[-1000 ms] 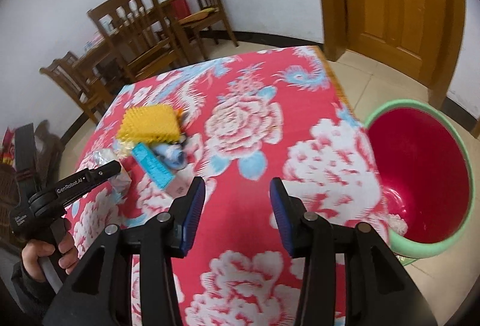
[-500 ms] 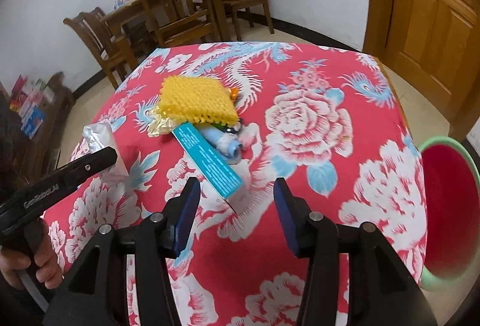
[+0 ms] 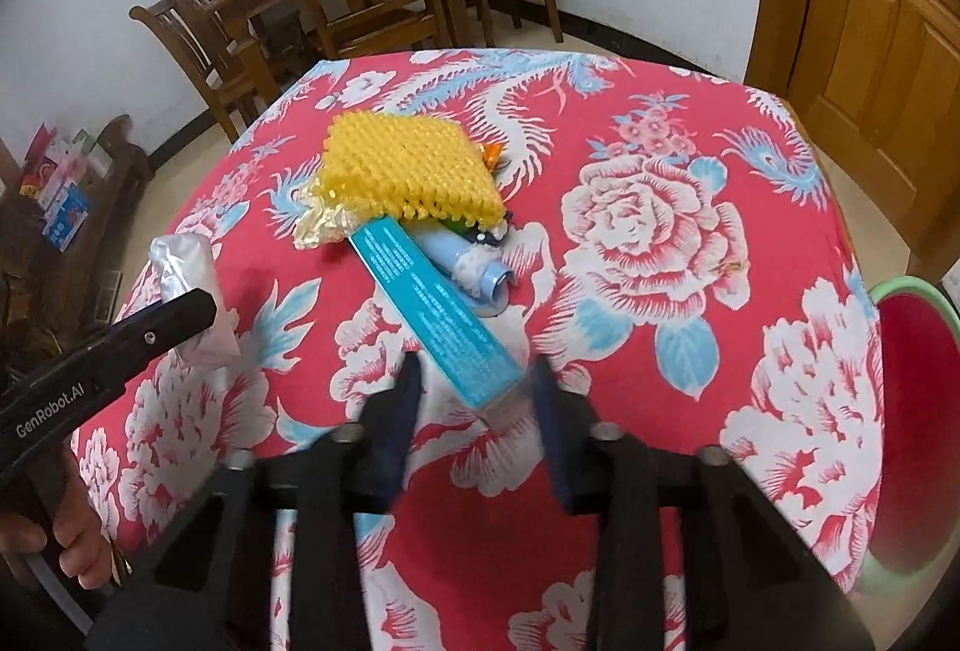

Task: Collect trash
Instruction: 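Grasp the teal toothpaste box with the right tool, then grasp the clear plastic bag with the left tool while the right tool holds the box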

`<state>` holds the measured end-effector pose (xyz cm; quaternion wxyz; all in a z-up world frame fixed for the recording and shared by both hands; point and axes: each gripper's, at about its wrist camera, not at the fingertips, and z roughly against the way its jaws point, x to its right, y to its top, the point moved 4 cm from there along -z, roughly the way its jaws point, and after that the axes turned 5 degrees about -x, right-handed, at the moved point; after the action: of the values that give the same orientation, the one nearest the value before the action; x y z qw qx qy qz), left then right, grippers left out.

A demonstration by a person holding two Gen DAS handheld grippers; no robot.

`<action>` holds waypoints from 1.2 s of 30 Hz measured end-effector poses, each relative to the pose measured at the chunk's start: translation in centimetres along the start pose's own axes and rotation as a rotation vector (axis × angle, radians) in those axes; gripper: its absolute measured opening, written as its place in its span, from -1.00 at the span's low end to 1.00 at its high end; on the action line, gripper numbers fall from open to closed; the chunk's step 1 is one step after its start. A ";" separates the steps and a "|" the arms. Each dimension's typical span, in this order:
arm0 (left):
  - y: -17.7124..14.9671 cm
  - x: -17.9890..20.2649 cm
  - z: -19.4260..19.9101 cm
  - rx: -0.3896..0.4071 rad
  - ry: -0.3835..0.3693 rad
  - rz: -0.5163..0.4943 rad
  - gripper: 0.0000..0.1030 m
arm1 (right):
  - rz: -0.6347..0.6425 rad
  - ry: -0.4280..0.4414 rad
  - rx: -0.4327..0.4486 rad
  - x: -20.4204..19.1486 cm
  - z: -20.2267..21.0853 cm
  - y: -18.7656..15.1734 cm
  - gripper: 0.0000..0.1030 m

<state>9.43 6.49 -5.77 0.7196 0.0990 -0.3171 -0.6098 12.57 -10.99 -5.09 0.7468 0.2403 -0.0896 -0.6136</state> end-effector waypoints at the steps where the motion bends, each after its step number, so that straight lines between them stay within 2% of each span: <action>1: 0.0 0.0 0.0 0.000 0.000 0.000 -0.35 | 0.001 0.001 0.002 0.0 0.0 -0.1 -0.38; 12: -0.2 0.9 0.5 0.010 -0.010 -0.019 -0.42 | -0.032 0.050 0.051 0.8 2.3 -1.3 -0.46; 16: -0.2 1.3 0.5 0.012 -0.021 -0.024 -0.55 | -0.057 0.069 0.067 1.5 3.5 -1.9 -0.46; 26: -0.3 0.8 1.0 0.011 -0.018 0.004 -0.56 | -0.129 0.083 0.142 3.9 7.5 -3.5 -0.47; 29: -0.3 0.1 0.9 -0.001 -0.021 0.025 -0.44 | -0.156 0.079 0.166 4.8 8.4 -3.7 -0.46; 31: -0.5 -0.5 1.0 -0.001 -0.017 0.034 -0.21 | -0.176 0.075 0.183 5.5 9.0 -3.8 -0.47; 36: -0.9 -1.9 0.8 -0.006 0.015 0.051 -0.14 | -0.208 0.070 0.202 6.6 9.8 -4.0 -0.47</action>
<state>8.14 8.29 -6.23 0.7378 0.0932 -0.3120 -0.5913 6.38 -20.30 0.42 0.6537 0.3437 -0.0994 -0.6669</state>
